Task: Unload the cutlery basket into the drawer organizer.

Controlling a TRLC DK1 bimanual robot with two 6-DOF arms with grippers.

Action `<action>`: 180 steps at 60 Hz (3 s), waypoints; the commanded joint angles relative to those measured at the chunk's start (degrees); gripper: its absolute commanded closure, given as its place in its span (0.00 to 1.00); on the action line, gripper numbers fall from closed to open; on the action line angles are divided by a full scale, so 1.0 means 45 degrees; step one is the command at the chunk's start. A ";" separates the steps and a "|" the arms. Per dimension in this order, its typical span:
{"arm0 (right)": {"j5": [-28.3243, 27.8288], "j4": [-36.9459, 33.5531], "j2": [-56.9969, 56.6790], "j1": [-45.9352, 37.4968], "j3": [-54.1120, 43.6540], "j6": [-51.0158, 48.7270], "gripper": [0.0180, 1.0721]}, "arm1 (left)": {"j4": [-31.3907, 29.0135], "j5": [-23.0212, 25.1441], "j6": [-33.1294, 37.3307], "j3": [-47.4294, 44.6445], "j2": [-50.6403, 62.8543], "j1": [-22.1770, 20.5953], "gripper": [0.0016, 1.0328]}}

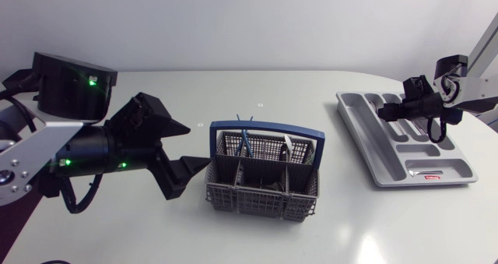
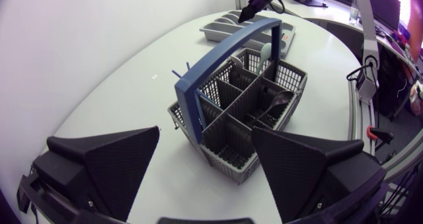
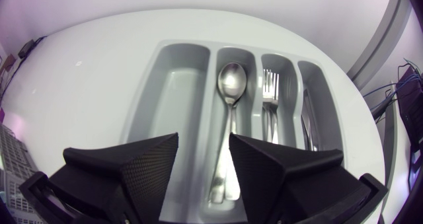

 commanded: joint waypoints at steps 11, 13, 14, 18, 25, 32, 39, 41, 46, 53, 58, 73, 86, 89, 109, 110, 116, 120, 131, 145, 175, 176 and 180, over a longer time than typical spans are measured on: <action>-0.0702 -0.0616 -0.5369 0.1538 -0.4326 -0.0405 0.37 | 0.0098 -0.0082 0.0810 -0.0894 -0.0023 -0.0306 0.06; -0.0878 -0.0968 -0.6170 0.1850 -0.4873 -0.0405 0.37 | 0.0117 -0.0082 0.0869 -0.0953 0.0035 -0.0385 0.06; -0.0897 -0.1105 -0.6424 0.1987 -0.5049 -0.0405 0.37 | 0.0117 -0.0082 0.0888 -0.0973 0.0074 -0.0404 0.06; -0.0917 -0.1690 -0.7811 0.2729 -0.5928 -0.0405 0.37 | 0.0156 -0.0179 0.1044 -0.1070 0.0211 -0.0482 0.06; -0.0917 -0.2823 -0.9510 0.3784 -0.6904 -0.0346 0.37 | 0.0195 -0.0355 0.1162 -0.1227 0.0328 -0.0560 0.06; -0.0936 -0.3526 -1.0818 0.4663 -0.7666 -0.0073 0.37 | 0.0117 -0.0472 0.1298 -0.1402 0.0309 -0.0619 0.07; -0.0917 -0.3780 -1.1385 0.5522 -0.8252 0.0181 0.37 | 0.0039 -0.0472 0.1416 -0.1656 0.0231 -0.0756 0.07; -0.0917 -0.3800 -1.1463 0.5737 -0.8428 0.0279 0.37 | 0.0039 -0.0472 0.1416 -0.1734 0.0231 -0.0814 0.07; -0.0917 -0.3800 -1.1561 0.6459 -0.8779 0.0474 0.37 | 0.0098 -0.0472 0.1416 -0.1930 0.0309 -0.0990 0.07; -0.0428 -0.3272 -1.1229 0.7553 -0.8935 0.0943 0.37 | 0.0273 -0.0765 0.1396 -0.2086 0.0602 -0.1263 0.07; -0.0253 -0.2804 -1.0682 0.7729 -0.8779 0.1079 0.37 | 0.0566 -0.0941 0.1377 -0.2164 0.0875 -0.1420 0.07; 0.0333 -0.1866 -0.8651 0.7905 -0.7529 0.1157 0.37 | 0.1621 -0.1449 0.1377 -0.2027 0.1910 -0.1615 0.07; 0.0431 -0.1905 -0.7498 0.8041 -0.5947 0.1294 0.37 | 0.2207 -0.1508 0.1416 -0.1734 0.2711 -0.1595 0.07; 0.0783 -0.1866 -0.7147 0.8276 -0.5615 0.1294 0.37 | 0.2383 -0.1625 0.1474 -0.1695 0.2867 -0.1595 0.07; 0.1134 -0.1886 -0.6932 0.8452 -0.5537 0.1372 0.37 | 0.2344 -0.2152 0.2275 -0.1422 0.2145 -0.1166 0.07; 0.1134 -0.1886 -0.7068 0.8432 -0.5615 0.1353 0.37 | 0.2285 -0.2191 0.2334 -0.1422 0.1949 -0.1146 0.07; 0.1134 -0.2179 -0.8143 0.8354 -0.6084 0.1314 0.37 | 0.1719 -0.2211 0.2568 -0.1129 0.1149 -0.0990 0.07; 0.1134 -0.2765 -0.9061 0.8393 -0.6260 0.1333 0.37 | 0.1387 -0.2191 0.2568 -0.0934 0.1031 -0.0951 0.07; 0.1661 -0.4601 -1.0408 0.9936 -0.5869 0.2154 0.37 | 0.1289 -0.2211 0.2392 -0.0953 0.0992 -0.1146 0.07; 0.2677 -0.5284 -0.9510 1.2143 -0.4795 0.3423 0.45 | 0.1152 -0.2484 0.2119 -0.1012 0.0992 -0.1771 0.07; 0.3673 -0.5226 -0.6815 1.3334 -0.3525 0.3462 0.70 | 0.0996 -0.2504 0.2041 -0.1051 0.0914 -0.1986 0.07; 0.3712 -0.5226 -0.6756 1.3354 -0.3506 0.3462 0.70 | 0.0996 -0.2504 0.2041 -0.1051 0.0914 -0.1986 0.07; 0.3790 -0.5226 -0.6522 1.3432 -0.3447 0.3462 0.73 | 0.0996 -0.2504 0.2060 -0.1051 0.0953 -0.2006 0.07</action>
